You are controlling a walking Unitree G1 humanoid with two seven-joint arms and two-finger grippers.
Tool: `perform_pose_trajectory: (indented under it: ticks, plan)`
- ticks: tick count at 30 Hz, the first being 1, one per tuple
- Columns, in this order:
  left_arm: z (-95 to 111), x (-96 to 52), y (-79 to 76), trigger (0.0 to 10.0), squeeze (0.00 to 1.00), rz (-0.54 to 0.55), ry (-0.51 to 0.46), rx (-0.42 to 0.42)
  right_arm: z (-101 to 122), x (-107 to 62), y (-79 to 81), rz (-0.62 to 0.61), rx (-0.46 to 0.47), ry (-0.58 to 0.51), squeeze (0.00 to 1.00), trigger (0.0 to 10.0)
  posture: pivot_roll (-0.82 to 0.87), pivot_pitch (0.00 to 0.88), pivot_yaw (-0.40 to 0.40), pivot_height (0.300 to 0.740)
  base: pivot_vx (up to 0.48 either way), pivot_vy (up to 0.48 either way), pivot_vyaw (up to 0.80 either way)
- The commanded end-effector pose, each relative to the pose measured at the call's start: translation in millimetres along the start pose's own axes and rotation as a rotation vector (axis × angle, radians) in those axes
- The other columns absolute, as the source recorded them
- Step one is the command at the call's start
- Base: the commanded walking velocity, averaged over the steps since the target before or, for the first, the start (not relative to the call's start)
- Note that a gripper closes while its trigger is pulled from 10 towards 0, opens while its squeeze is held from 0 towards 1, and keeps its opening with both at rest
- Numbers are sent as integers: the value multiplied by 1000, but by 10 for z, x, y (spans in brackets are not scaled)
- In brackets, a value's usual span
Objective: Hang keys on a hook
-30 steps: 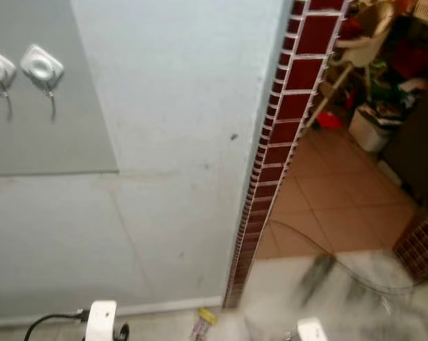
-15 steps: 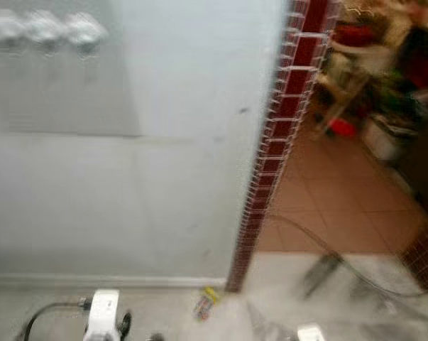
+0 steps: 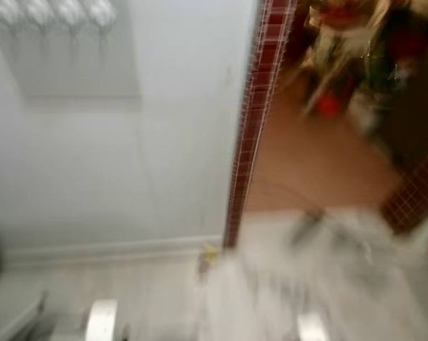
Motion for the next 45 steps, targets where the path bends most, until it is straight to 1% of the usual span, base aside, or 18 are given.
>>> perform_pose_trajectory:
  ticks: [1, 10, 14, 16, 21, 27, 30, 37, 40, 45]
  plan:
    - [104, 27, 11, 10000, 0, -4, -24, 5, 46, 12, 1, 4, -1, -8, 0, 10000, -135, 0, -12, 728, 0, 0, 0]
    - [81, 19, 22, 10000, 0, -6, -18, 4, 32, 9, 8, 9, 0, -7, 0, 10000, -136, 0, -9, 728, 0, 0, 0]
    - [82, 13, 38, 10000, 0, -7, -24, 16, 51, 8, -2, 8, -43, -15, 0, 10000, -135, 0, -7, 728, 0, 0, 0]
    - [85, 13, 45, 10000, 0, -6, -26, 17, 53, 8, 1, 14, -18, -19, 0, 10000, -136, 0, -6, 728, 0, 0, 800]
    - [89, 14, 49, 10000, 0, -6, -26, 16, 58, 9, -9, 7, -28, -17, 0, 10000, -136, 0, -6, 728, 0, 0, 800]
    - [126, 26, 48, 10000, 0, -3, -32, 16, 109, 22, -11, 9, -3, -28, 0, 10000, -132, 0, -5, 728, 0, 0, 800]
    - [253, 70, -11, 10000, 0, -11, -54, -5, 235, 55, 5, 16, 15, -51, 0, 10000, -129, 0, -5, 728, 0, 0, 800]
    - [424, 115, -72, 10000, 0, -22, -91, -28, 387, 83, -8, 16, 19, -81, 0, 10000, -120, 0, -11, 728, 0, 0, 800]
    - [460, 122, -77, 10000, 0, -27, -101, -39, 428, 88, -25, 11, 18, -88, 0, 10000, -119, 0, -9, 728, 0, 0, 800]
    - [462, 123, -67, 10000, 0, -21, -99, -38, 455, 92, -34, 8, 23, -92, 0, 10000, -119, 0, -10, 728, 0, 0, 800]
Point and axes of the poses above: a point about 5 cm out from each wrist's last joint towards the gripper, its own x axis pointing out of the wrist towards the gripper, its own z axis along the axis of the wrist's last joint, y = z × x, the point moved 3 cm from there along x, pointing out of the wrist towards the gripper, and after that the axes turned 6 degrees about -x, right-handed, at the moved point
